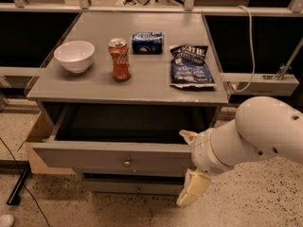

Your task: Open top drawer

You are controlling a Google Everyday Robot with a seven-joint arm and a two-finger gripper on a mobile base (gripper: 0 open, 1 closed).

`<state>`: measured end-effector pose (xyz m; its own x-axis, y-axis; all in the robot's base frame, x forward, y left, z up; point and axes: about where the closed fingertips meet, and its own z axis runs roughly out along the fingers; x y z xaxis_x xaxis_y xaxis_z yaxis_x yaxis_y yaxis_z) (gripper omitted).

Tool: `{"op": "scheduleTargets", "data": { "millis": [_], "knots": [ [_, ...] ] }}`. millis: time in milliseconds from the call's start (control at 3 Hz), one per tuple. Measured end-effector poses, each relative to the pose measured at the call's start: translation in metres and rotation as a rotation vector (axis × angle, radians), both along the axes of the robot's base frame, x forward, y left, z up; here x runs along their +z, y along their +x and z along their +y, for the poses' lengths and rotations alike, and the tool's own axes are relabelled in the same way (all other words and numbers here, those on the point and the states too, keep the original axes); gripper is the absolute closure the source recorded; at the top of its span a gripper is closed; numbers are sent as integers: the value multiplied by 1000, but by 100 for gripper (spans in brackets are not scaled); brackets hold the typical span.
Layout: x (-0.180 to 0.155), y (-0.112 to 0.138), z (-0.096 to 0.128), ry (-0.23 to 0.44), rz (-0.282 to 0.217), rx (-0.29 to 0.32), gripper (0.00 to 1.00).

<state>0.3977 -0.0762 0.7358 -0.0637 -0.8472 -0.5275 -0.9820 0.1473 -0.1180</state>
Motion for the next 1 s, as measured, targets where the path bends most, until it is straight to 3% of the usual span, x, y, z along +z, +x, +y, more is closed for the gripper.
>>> {"op": "scheduleTargets", "data": {
  "millis": [333,1000],
  "knots": [
    [-14,27,9,-23,3,11,0],
    [-50,51,18,-96,42,20,0]
  ]
}}
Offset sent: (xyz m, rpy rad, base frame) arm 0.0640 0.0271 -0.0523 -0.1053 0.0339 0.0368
